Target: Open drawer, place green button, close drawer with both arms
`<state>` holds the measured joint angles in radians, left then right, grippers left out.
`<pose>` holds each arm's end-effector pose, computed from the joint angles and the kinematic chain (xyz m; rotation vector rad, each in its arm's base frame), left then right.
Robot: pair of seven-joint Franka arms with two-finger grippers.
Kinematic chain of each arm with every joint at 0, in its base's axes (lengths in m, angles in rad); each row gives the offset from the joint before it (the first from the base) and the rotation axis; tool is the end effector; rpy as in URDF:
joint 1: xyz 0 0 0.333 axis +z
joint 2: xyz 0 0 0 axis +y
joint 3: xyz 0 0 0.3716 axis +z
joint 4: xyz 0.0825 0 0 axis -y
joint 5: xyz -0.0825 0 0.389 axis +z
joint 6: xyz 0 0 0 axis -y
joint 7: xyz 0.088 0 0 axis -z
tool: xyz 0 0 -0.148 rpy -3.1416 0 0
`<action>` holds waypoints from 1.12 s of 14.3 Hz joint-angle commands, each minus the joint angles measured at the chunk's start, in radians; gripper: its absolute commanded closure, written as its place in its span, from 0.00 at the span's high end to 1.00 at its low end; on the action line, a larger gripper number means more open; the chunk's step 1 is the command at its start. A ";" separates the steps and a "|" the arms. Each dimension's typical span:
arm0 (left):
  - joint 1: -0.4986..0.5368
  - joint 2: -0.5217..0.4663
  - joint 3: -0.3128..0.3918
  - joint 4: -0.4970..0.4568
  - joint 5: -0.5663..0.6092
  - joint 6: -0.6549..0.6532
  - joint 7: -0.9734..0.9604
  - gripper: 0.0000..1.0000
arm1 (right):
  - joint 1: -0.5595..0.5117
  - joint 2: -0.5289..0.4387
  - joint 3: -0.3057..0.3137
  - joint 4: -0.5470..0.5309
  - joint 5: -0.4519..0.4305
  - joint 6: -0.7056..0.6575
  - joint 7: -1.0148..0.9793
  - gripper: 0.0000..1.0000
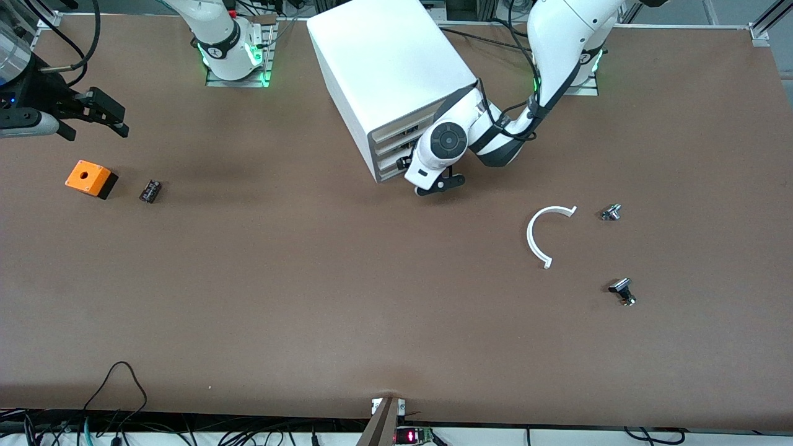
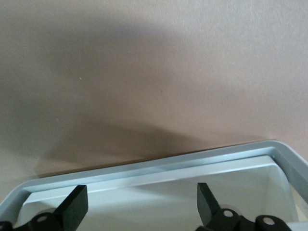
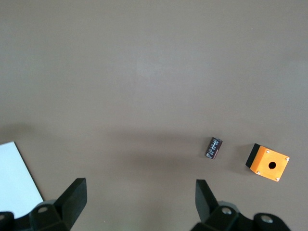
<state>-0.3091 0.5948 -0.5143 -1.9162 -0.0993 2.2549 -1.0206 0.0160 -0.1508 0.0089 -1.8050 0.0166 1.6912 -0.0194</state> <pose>0.4340 -0.4583 0.2095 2.9785 0.4761 -0.6085 0.5135 0.0154 0.6180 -3.1251 -0.0665 -0.0578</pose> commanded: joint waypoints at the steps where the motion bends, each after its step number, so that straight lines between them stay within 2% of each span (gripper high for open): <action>1: -0.005 -0.021 -0.010 -0.017 -0.007 -0.008 -0.021 1.00 | -0.004 0.055 0.014 0.110 -0.006 -0.050 0.067 1.00; 5: 0.014 -0.030 -0.007 -0.003 -0.005 -0.008 -0.001 1.00 | -0.005 0.091 0.013 0.173 -0.007 -0.053 0.073 1.00; 9: 0.094 -0.046 0.002 0.067 0.082 -0.046 0.002 1.00 | -0.005 0.102 0.013 0.184 -0.010 -0.068 0.067 1.00; 11: 0.134 -0.055 0.002 0.139 0.192 -0.147 0.004 1.00 | -0.004 0.135 0.014 0.238 -0.007 -0.076 0.072 1.00; 13: 0.166 -0.061 0.000 0.248 0.288 -0.311 0.077 1.00 | -0.001 0.160 0.014 0.285 -0.007 -0.082 0.075 1.00; 16: 0.237 -0.062 0.002 0.415 0.305 -0.529 0.270 1.00 | -0.002 0.163 0.013 0.297 -0.007 -0.081 0.072 1.00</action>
<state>-0.1090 0.5360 -0.5092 -1.6086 0.1788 1.8612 -0.8691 0.0172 -0.0118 0.0143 -1.5573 0.0166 1.6403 0.0391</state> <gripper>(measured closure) 0.000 0.000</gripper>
